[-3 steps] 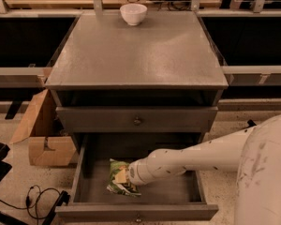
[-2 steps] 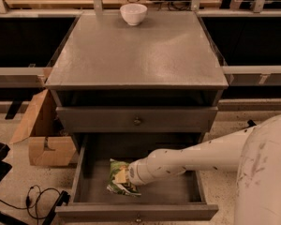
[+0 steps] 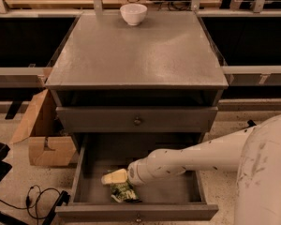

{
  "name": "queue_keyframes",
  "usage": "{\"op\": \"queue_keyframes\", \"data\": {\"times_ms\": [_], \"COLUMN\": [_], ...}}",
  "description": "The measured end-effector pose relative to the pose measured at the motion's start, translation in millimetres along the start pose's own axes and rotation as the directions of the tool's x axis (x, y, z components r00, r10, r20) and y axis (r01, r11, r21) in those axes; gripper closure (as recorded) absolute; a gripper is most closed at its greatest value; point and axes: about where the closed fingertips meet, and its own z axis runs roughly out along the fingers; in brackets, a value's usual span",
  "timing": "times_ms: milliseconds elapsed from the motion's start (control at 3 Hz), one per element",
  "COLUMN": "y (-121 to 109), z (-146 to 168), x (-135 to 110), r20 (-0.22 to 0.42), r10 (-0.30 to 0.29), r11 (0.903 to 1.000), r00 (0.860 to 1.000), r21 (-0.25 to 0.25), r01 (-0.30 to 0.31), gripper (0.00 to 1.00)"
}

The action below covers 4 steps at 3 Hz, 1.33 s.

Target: Place green jalapeno chip bag into middle drawer

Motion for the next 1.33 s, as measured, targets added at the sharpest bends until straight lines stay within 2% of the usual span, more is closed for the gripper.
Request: {"op": "queue_keyframes", "data": {"times_ms": [333,667,1000,1333], "y": [0,11,42,57], "z": [0,-22,-108,-223], "x": [0,-2,-50,-78], "r20": [0.0,-0.028,0.04,0.119], "r10": [0.0,-0.049,-0.166,-0.236], "r11": [1.0,0.9988,0.986,0.9717], "r00": [1.0,0.998,0.985,0.964], "r21": [0.0,-0.007,-0.007,0.038], "r01": [0.0,0.048,0.166,0.233], "gripper": [0.0,0.0,0.0,0.0]}}
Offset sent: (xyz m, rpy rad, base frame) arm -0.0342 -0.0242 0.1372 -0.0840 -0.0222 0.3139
